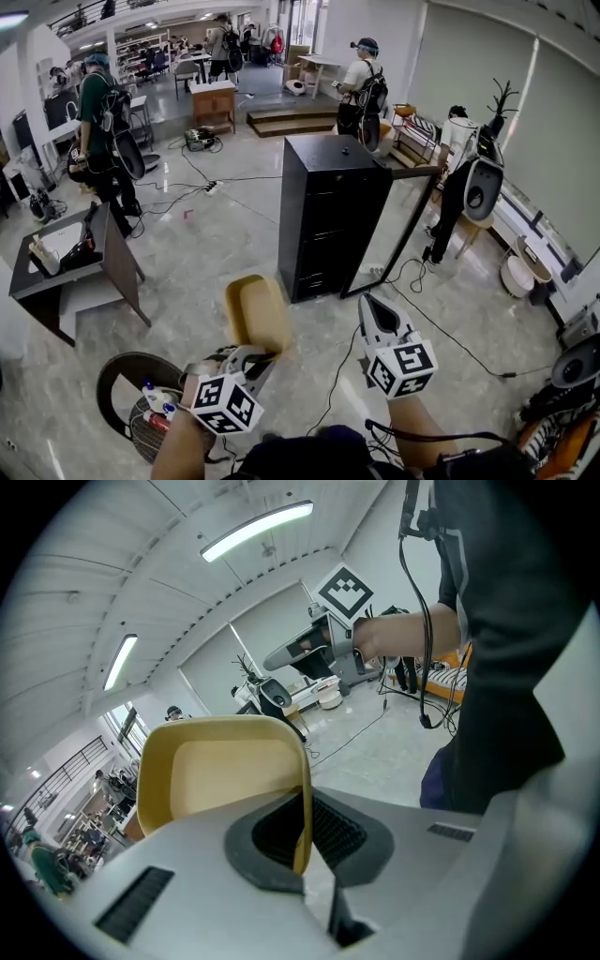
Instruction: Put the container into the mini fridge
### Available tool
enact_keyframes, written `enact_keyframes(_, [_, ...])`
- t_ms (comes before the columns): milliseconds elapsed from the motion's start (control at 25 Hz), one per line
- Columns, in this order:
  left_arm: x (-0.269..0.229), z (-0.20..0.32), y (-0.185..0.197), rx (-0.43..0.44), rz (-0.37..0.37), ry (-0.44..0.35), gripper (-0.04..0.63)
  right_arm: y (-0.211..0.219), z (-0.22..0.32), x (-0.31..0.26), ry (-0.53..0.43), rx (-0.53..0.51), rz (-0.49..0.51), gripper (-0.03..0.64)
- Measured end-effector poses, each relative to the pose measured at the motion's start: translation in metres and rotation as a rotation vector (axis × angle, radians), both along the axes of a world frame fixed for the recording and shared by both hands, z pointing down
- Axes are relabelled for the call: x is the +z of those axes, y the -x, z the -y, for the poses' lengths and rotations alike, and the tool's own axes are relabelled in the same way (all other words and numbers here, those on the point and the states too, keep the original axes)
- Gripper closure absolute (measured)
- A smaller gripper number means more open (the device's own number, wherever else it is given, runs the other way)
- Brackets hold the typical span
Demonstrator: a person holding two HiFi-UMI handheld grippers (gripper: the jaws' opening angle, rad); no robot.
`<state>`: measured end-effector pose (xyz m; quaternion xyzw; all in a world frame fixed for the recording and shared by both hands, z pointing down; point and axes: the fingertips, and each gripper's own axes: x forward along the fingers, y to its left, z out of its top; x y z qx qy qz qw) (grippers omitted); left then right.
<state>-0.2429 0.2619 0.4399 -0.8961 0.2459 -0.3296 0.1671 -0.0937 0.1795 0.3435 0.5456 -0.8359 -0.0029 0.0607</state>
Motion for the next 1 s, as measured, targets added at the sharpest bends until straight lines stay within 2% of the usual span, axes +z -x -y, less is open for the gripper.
enact_keyframes(400, [0.003,0.003,0.024,0.030,-0.010,-0.007,0.584,0.020,-0.003,0.003,-0.010,0.028,-0.007,0.601])
enact_keyframes(640, [0.005,0.017,0.027,0.010,-0.004,-0.004,0.584,0.022,0.012,0.007,-0.010,0.008,-0.010,0.601])
enact_keyframes(1000, [0.009,0.051,0.016,-0.045,0.020,0.000,0.584,0.010,0.062,0.011,-0.013,-0.039,0.008,0.601])
